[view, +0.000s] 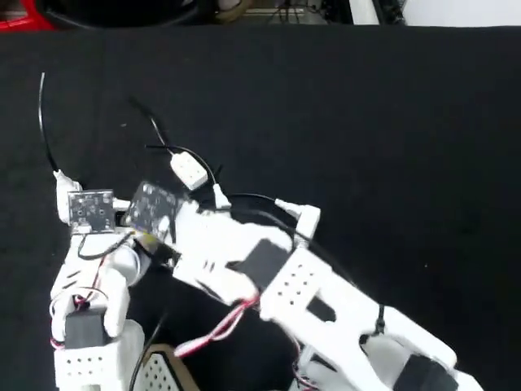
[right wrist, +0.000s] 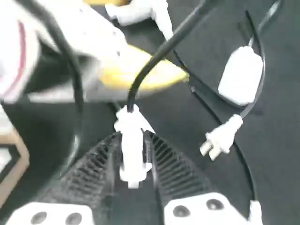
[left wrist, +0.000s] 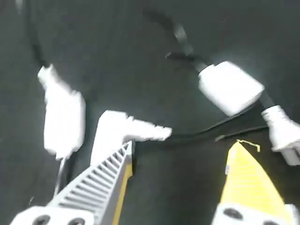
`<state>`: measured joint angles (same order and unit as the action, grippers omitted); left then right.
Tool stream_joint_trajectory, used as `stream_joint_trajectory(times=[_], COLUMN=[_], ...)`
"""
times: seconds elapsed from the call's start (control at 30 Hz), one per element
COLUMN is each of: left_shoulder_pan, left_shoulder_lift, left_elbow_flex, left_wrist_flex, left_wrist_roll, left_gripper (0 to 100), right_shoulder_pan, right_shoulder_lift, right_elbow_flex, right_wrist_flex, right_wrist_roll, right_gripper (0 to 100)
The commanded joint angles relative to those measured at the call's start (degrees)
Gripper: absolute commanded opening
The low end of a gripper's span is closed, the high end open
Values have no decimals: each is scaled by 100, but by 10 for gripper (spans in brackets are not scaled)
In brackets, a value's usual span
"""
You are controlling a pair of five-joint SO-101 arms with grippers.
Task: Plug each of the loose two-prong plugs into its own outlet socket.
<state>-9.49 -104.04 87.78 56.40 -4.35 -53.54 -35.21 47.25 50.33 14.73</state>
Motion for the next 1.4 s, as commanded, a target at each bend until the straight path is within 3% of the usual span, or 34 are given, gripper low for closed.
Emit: stream_joint_trajectory(times=[0.0, 0.17, 0.27, 0.37, 0.53, 0.67, 0.93, 1.17, 1.37], left_shoulder_pan=[673, 1402, 1253, 637, -734, -1024, -1015, -910, -725], left_shoulder_lift=[-35, -35, -35, -35, -35, -35, -35, -35, 0], left_elbow_flex=[-655, -690, -734, -673, -426, -4, 330, 303, 277], left_wrist_flex=[-114, 18, 193, 211, 536, 800, 800, 721, 484], left_wrist_roll=[26, 0, -501, -1020, -1380, -1459, -1468, -1468, -1662], left_gripper=[311, 314, 314, 312, 311, 311, 311, 311, 310], right_shoulder_pan=[-97, -70, 53, 343, 800, 774, 774, 782, 1196], right_shoulder_lift=[-303, -303, -321, -321, -277, -277, -163, 1077, 1420], right_elbow_flex=[259, 303, 338, 207, 338, 998, 1411, 971, 734], right_wrist_flex=[-536, -554, -413, -26, -26, -1099, -1415, -1380, -1363], right_wrist_roll=[-35, -35, -35, -88, -1626, -3165, -3253, -3666, -3780], right_gripper=[15, 15, 15, 13, 12, 12, 12, 13, 13])
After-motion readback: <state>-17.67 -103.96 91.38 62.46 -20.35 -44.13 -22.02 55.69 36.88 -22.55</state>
